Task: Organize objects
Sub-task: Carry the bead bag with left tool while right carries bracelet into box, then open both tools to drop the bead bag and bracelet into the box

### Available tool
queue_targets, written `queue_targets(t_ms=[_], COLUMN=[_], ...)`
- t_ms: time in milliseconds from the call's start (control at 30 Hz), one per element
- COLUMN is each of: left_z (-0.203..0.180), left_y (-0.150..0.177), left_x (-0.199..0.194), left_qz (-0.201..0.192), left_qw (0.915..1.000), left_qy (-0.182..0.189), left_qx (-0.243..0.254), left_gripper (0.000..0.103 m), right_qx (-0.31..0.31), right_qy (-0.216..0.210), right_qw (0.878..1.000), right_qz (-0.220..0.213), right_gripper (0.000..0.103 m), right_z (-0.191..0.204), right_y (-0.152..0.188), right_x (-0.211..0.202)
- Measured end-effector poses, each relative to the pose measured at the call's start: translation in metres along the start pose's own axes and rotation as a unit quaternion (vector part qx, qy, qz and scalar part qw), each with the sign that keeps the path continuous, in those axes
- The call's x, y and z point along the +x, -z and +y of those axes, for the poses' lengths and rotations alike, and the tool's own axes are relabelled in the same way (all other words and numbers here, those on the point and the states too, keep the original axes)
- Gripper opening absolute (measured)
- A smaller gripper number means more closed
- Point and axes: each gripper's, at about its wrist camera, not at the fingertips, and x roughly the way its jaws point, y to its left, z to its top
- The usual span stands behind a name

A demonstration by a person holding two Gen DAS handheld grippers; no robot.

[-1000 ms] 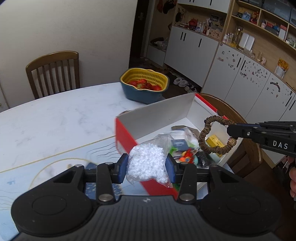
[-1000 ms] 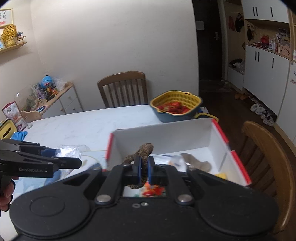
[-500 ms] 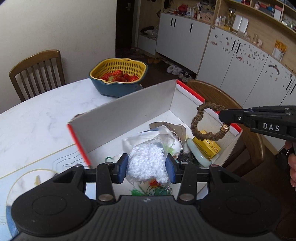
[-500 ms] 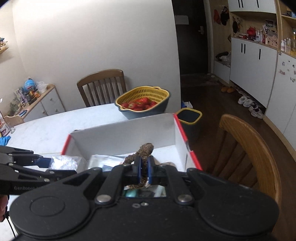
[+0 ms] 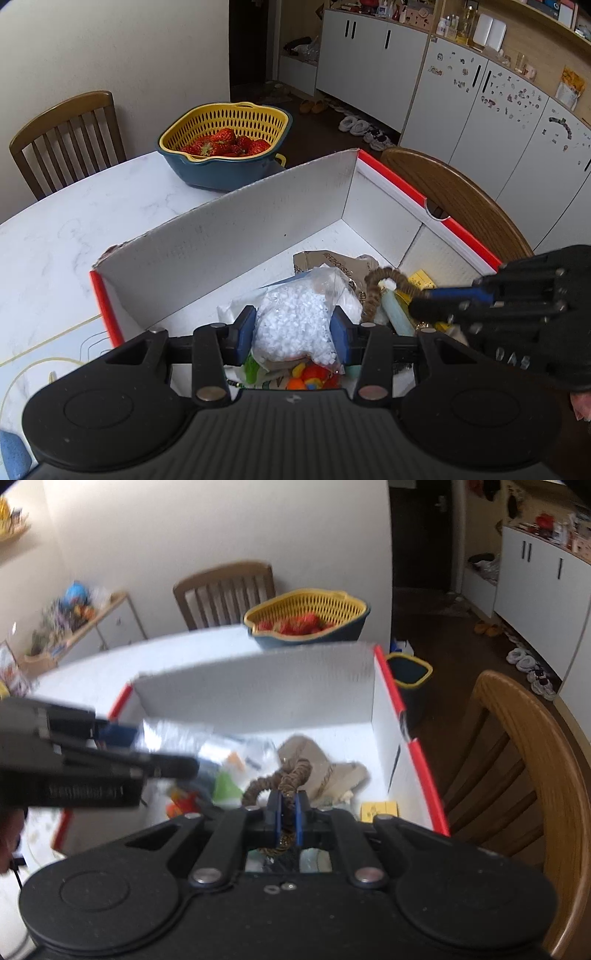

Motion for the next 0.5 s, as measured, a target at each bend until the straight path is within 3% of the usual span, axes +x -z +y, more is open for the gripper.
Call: queue_targets(t_ms=[233, 500], left_z=[-0.003, -0.002], left_y=[-0.002, 0.0], left_x=[0.02, 0.034], left_qz=[0.021, 0.037], left_qw=[0.9998, 0.9992], left_qy=[0.005, 0.011], left_qx=[0.006, 0.006], left_gripper=[0.042, 0.043], right_qx=[-0.03, -0.031], right_qy=[0.013, -0.001], right_qw=[0.999, 0.999], right_qz=[0.036, 0.039], right_gripper=[0.007, 0.018], right_z=[0.0, -0.01], right_y=[0.001, 0.003], right_x=[0.017, 0.017])
